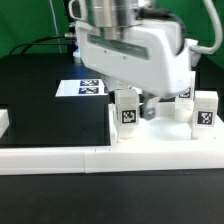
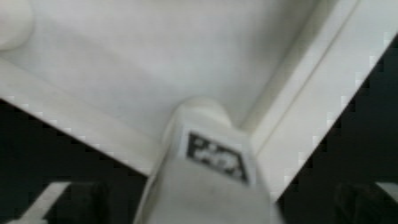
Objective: Assemble square table
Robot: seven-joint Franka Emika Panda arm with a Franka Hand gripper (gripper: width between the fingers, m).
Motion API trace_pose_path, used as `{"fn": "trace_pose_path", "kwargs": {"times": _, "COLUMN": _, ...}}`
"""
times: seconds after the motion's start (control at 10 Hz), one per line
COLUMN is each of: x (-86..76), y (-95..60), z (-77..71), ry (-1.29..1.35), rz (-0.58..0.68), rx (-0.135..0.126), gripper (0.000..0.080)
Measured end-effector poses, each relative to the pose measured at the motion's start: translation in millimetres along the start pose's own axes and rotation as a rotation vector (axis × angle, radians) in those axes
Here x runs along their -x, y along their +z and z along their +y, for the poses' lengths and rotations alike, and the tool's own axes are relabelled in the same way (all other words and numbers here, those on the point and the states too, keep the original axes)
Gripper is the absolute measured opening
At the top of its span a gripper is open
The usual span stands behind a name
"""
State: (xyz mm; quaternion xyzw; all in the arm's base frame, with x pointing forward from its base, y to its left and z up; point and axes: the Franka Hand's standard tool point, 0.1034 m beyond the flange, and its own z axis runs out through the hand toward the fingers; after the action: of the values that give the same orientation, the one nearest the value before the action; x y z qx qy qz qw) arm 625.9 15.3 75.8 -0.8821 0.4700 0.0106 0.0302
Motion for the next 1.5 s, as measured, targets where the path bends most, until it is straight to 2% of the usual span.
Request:
{"fn": "trace_pose_path", "kwargs": {"times": 0.3, "x": -2.0, "y": 1.0, "z": 2.7, "ry": -0.197, "rz": -0.004, "rx": 0.002, "gripper": 0.0648}}
{"fn": "trace_pose_path", "kwargs": {"times": 0.4, "x": -3.3, "y": 1.1, "z": 4.0, "ry": -0.344, "rz": 0.002, "rx": 0.010, "gripper": 0.0648}}
{"fn": "trace_pose_path", "kwargs": {"times": 0.5, "x": -5.9, "y": 1.1, "z": 6.3, "ry": -0.543, "rz": 0.017, "rx": 0.033, "gripper": 0.0648}}
{"fn": "trace_pose_path", "kwargs": {"times": 0.7, "x": -12.2, "y": -1.1, "z": 6.0, "ry": -0.890, "rz": 0.055, "rx": 0.030, "gripper": 0.0648}}
{"fn": "trace_pose_path", "kwargs": {"times": 0.9, "x": -11.1, "y": -0.3, "z": 5.6, "ry": -0.785, "rz": 0.053, "rx": 0.023, "gripper": 0.0648}}
{"fn": "trace_pose_path", "kwargs": {"times": 1.0, "x": -10.5, "y": -0.1, "z": 5.3, "ry": -0.693, "rz": 0.053, "rx": 0.019, "gripper": 0.0554}}
{"fn": "trace_pose_path", "kwargs": {"times": 1.1, "x": -10.5, "y": -0.1, "z": 5.3, "ry": -0.673, "rz": 0.053, "rx": 0.019, "gripper": 0.0364}}
{"fn": "trace_pose_path", "kwargs": {"times": 1.2, "x": -9.9, "y": 0.0, "z": 4.8, "ry": -0.584, "rz": 0.051, "rx": 0.012, "gripper": 0.0364}}
{"fn": "trace_pose_path", "kwargs": {"times": 1.3, "x": -10.2, "y": -0.1, "z": 5.0, "ry": -0.505, "rz": 0.051, "rx": 0.010, "gripper": 0.0289}}
{"fn": "trace_pose_path", "kwargs": {"times": 1.5, "x": -11.7, "y": 0.5, "z": 5.6, "ry": -0.256, "rz": 0.055, "rx": 0.007, "gripper": 0.0289}}
